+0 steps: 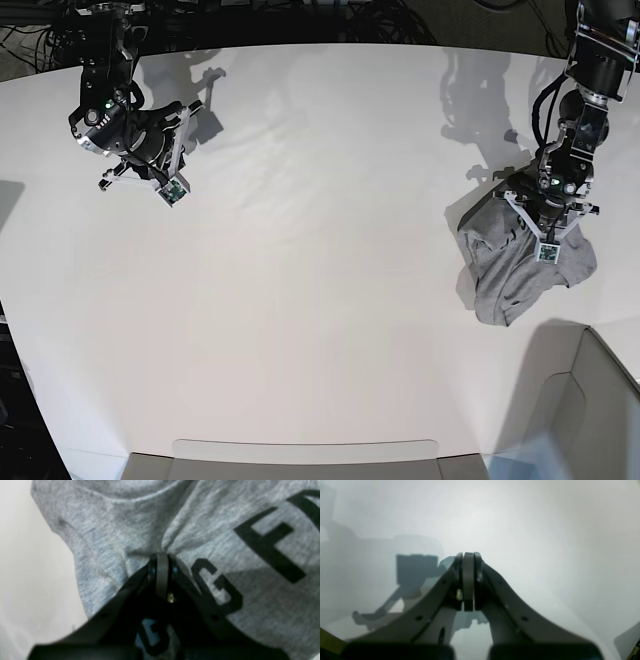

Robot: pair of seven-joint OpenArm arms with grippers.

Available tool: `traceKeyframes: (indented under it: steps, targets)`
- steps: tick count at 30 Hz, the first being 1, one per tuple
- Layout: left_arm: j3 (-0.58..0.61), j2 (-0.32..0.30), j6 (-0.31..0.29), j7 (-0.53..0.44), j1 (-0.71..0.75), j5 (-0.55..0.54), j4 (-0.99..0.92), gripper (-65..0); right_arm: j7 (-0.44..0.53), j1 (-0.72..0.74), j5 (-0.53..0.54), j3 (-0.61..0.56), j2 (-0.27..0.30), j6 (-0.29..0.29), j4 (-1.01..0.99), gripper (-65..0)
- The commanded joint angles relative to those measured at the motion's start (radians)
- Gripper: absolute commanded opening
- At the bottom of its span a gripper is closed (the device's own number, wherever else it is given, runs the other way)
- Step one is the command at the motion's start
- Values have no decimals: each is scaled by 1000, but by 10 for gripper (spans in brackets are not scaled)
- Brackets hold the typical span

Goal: Fold the T-shirt properly

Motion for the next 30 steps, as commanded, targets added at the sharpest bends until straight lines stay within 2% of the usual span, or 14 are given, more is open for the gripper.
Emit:
traceKeyframes:
  steps: [1, 4, 6, 8, 14, 17, 20, 27, 30]
  targets:
    - [-1, -16, -5, 79, 9, -15, 1, -650, 12, 7, 7, 3, 6, 4, 16, -650]
    - [-44, -19, -5, 79, 7, -20, 55, -650, 14, 5, 10, 4, 5, 4, 19, -650]
    - [-126, -13, -3, 82, 13, -20, 127, -650, 17, 7, 10, 10, -8, 4, 36, -650]
    - [-199, 30, 0, 82, 15, -18, 193, -650, 53, 5, 10, 16, -15, 4, 63, -650]
    - [-495, 196, 0, 78, 64, -15, 392, -650, 313, -46, 10, 69, -78, 4, 157, -650]
    - [-610, 271, -2, 61, 124, -15, 535, -650, 409, -84, 10, 101, -114, 4, 172, -650]
    - [-665, 283, -2, -50, 253, -14, 662, -650, 480, -147, 10, 121, -138, 4, 174, -650]
    - [-667, 287, -2, -516, 624, -14, 713, -650, 649, -362, 13, 121, -157, 4, 175, -650]
    - [-668, 328, -2, -662, 762, -14, 713, -650, 722, -445, 13, 142, -195, 4, 175, -650]
